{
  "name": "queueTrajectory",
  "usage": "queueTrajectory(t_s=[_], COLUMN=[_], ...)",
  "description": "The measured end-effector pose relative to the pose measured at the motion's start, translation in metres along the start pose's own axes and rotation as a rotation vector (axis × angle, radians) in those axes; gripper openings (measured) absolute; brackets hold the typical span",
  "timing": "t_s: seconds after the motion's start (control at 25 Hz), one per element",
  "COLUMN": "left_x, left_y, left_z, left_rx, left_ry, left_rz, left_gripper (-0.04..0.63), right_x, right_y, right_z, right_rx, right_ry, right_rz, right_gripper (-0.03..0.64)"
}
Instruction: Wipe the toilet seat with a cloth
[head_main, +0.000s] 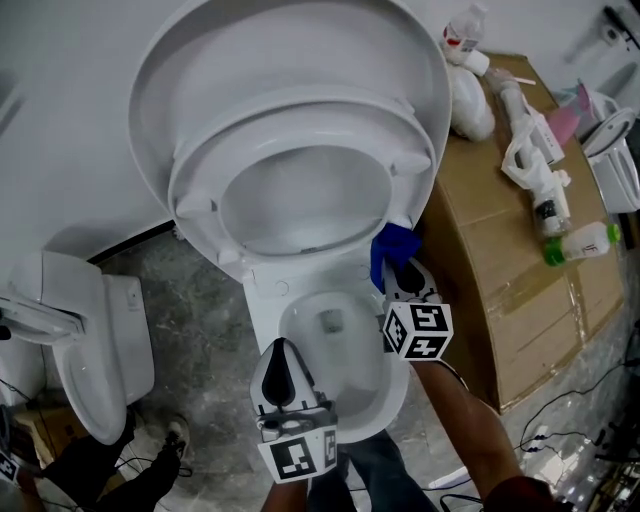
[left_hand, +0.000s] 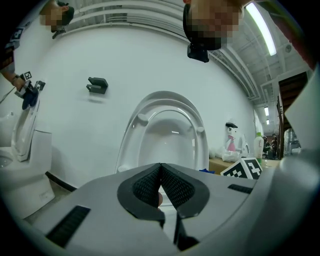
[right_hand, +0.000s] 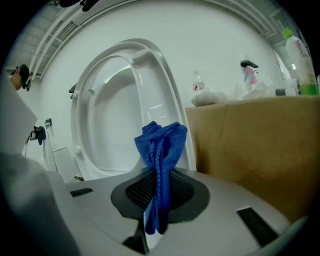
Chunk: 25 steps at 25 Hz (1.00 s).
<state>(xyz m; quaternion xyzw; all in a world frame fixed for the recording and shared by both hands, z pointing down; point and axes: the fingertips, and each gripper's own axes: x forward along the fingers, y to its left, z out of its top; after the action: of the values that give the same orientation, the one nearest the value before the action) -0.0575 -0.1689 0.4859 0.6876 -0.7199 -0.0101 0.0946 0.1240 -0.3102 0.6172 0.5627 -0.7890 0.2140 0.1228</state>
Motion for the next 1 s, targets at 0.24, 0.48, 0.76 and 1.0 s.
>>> queueTrajectory(t_s=[0.24, 0.48, 0.76, 1.0], left_x=[-0.004, -0.005, -0.013, -0.028], left_y=[0.016, 0.035, 0.063, 0.09], left_z=[-0.025, -0.036, -0.032, -0.033], left_rx=[-0.003, -0.001, 0.012, 0.0], left_ry=[0.032, 0.044, 0.036, 0.039], left_rz=[0.035, 0.073, 0.12, 0.174], left_gripper=[0.015, 0.015, 0.015, 0.015], right_x=[0.022, 0.038, 0.05, 0.059], right_y=[0.001, 0.026, 0.066, 0.103], right_z=[-0.028, -0.043, -0.065, -0.078], right_rx=[-0.003, -0.009, 0.014, 0.011], right_ry=[0.044, 0.057, 0.099, 0.132], right_rz=[-0.006, 0.038, 0.085, 0.133], right_gripper=[0.056, 0.055, 0.055, 0.056])
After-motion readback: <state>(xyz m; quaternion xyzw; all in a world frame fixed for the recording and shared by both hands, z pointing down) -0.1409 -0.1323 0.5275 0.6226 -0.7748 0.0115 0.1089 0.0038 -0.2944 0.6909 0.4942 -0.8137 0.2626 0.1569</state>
